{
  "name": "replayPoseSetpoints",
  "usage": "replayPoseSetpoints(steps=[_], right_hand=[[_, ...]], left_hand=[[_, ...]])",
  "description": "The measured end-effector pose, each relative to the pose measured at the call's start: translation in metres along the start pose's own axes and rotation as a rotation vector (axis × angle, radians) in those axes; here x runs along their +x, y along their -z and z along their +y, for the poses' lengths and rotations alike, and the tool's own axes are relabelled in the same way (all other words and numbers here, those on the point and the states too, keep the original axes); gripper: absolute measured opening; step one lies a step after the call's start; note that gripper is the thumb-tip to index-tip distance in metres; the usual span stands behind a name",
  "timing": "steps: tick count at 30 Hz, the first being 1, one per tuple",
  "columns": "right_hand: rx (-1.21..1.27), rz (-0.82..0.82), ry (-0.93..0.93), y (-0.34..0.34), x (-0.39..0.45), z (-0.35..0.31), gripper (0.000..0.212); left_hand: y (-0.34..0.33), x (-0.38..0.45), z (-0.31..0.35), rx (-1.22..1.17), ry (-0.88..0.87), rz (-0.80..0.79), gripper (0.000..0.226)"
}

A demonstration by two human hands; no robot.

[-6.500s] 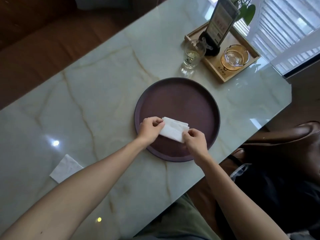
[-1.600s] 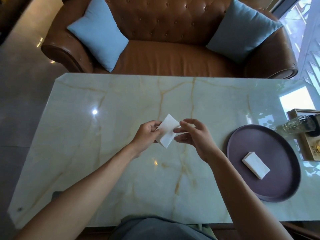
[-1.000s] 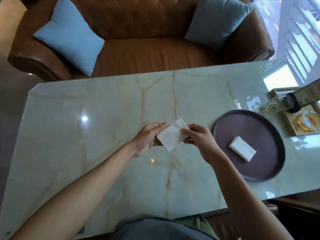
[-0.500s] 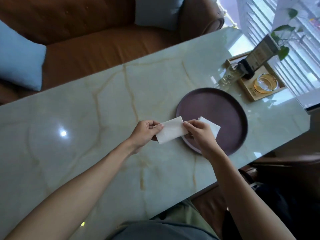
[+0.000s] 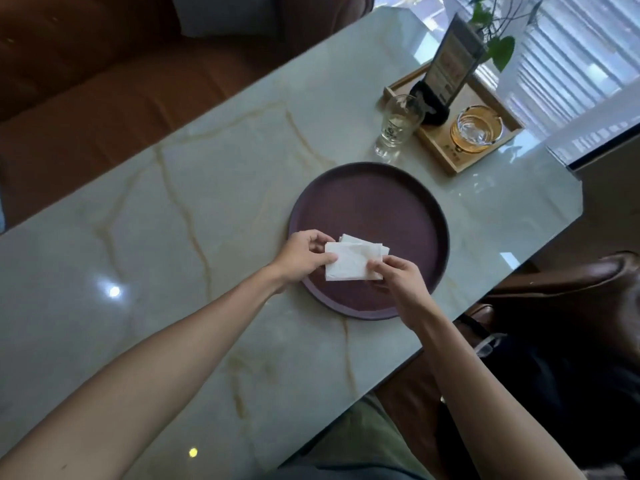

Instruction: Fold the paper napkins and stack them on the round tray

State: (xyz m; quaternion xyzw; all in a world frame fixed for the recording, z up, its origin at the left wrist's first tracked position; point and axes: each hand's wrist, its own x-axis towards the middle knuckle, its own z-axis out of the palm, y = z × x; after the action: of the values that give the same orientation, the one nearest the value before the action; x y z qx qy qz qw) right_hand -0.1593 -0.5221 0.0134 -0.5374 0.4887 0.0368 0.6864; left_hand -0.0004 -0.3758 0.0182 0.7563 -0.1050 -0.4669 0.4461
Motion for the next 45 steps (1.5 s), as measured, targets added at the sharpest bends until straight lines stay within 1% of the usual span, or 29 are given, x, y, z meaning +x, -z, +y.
replayPoseSetpoints(steps=[5, 8, 11, 15, 20, 23, 24, 26, 27, 29, 30, 32, 33, 35, 37, 39, 42, 45], right_hand=[[-0.124, 0.09, -0.011, 0.013, 0.02, 0.005, 0.015], [-0.227, 0.142, -0.023, 0.017, 0.032, 0.01, 0.01], [-0.328, 0.184, -0.031, 0.017, 0.043, 0.012, 0.006], [-0.446, 0.199, -0.056, 0.018, 0.053, 0.015, 0.005], [-0.514, 0.227, -0.054, 0.017, 0.059, 0.017, 0.01], [-0.586, 0.261, -0.024, 0.016, 0.058, 0.018, 0.021], [-0.657, 0.285, 0.044, 0.016, 0.057, 0.019, 0.028], [-0.873, 0.296, 0.28, 0.015, 0.057, 0.022, 0.047], [-0.98, 0.258, 0.384, 0.014, 0.058, 0.025, 0.06], [-1.152, 0.145, 0.49, 0.011, 0.061, 0.028, 0.085], [-1.219, 0.094, 0.498, 0.009, 0.061, 0.029, 0.092], [-1.314, 0.034, 0.495, 0.005, 0.062, 0.029, 0.097], [-1.351, 0.013, 0.493, 0.003, 0.062, 0.03, 0.097], [-1.4, -0.006, 0.491, 0.001, 0.064, 0.031, 0.094], [-1.418, 0.012, 0.501, 0.001, 0.065, 0.03, 0.089], [-1.411, 0.046, 0.512, 0.002, 0.067, 0.03, 0.081], [-1.394, 0.051, 0.519, 0.002, 0.068, 0.027, 0.064], [-1.403, 0.041, 0.521, 0.002, 0.069, 0.027, 0.064]], left_hand=[[-0.025, 0.038, -0.002, 0.209, -0.002, 0.126, 0.019], [-0.033, 0.051, -0.003, 0.283, -0.012, 0.167, 0.015], [-0.037, 0.059, -0.002, 0.354, -0.033, 0.156, 0.015], [-0.039, 0.068, -0.004, 0.422, -0.049, 0.132, 0.017], [-0.041, 0.072, -0.01, 0.486, -0.056, 0.114, 0.018], [-0.04, 0.072, -0.014, 0.548, -0.084, 0.113, 0.027], [-0.04, 0.071, -0.014, 0.588, -0.105, 0.119, 0.036], [-0.039, 0.069, -0.014, 0.73, -0.202, 0.1, 0.059], [-0.039, 0.068, -0.014, 0.835, -0.288, 0.075, 0.069], [-0.04, 0.067, -0.013, 1.058, -0.441, -0.001, 0.083], [-0.041, 0.067, -0.014, 1.151, -0.471, -0.05, 0.089], [-0.042, 0.068, -0.017, 1.284, -0.468, -0.132, 0.095], [-0.043, 0.068, -0.018, 1.319, -0.456, -0.15, 0.094], [-0.044, 0.069, -0.02, 1.332, -0.447, -0.147, 0.085], [-0.045, 0.068, -0.023, 1.324, -0.464, -0.127, 0.074], [-0.044, 0.069, -0.026, 1.306, -0.481, -0.107, 0.068], [-0.042, 0.068, -0.026, 1.294, -0.486, -0.095, 0.062], [-0.042, 0.067, -0.024, 1.29, -0.451, -0.105, 0.062]])
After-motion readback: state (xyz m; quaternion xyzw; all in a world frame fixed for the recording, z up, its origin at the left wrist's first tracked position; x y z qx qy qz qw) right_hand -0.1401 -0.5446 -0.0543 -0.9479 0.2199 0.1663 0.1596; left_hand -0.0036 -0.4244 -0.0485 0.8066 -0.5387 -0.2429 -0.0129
